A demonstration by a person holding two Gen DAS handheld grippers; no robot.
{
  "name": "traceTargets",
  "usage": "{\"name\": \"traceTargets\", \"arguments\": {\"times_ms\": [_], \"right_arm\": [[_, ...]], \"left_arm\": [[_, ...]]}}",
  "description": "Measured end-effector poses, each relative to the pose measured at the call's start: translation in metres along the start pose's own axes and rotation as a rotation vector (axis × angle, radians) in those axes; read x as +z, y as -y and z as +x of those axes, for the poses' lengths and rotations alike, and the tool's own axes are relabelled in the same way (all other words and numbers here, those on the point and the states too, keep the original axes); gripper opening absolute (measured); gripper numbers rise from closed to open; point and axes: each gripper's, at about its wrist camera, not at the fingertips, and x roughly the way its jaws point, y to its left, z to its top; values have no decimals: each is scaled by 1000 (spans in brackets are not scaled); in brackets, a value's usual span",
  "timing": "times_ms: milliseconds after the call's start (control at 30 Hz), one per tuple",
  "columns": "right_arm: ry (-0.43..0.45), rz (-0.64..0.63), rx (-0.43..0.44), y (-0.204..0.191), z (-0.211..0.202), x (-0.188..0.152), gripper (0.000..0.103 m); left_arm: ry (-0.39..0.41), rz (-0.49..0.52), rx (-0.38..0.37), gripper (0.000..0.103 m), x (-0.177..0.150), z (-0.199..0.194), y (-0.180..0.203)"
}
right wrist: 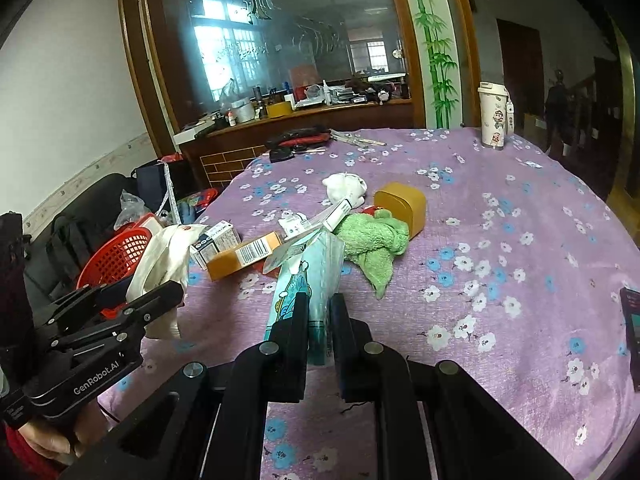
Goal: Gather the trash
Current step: 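Hold the paper bag in the left tool while the right tool holds the tissue pack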
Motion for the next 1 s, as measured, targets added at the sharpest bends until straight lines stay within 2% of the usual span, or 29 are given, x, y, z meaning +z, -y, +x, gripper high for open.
{"name": "traceTargets", "arguments": {"times_ms": [1000], "right_arm": [[-16,5,7,2,5,0,11]], "left_arm": [[-36,-4,3,45,-2,7,-2]]}}
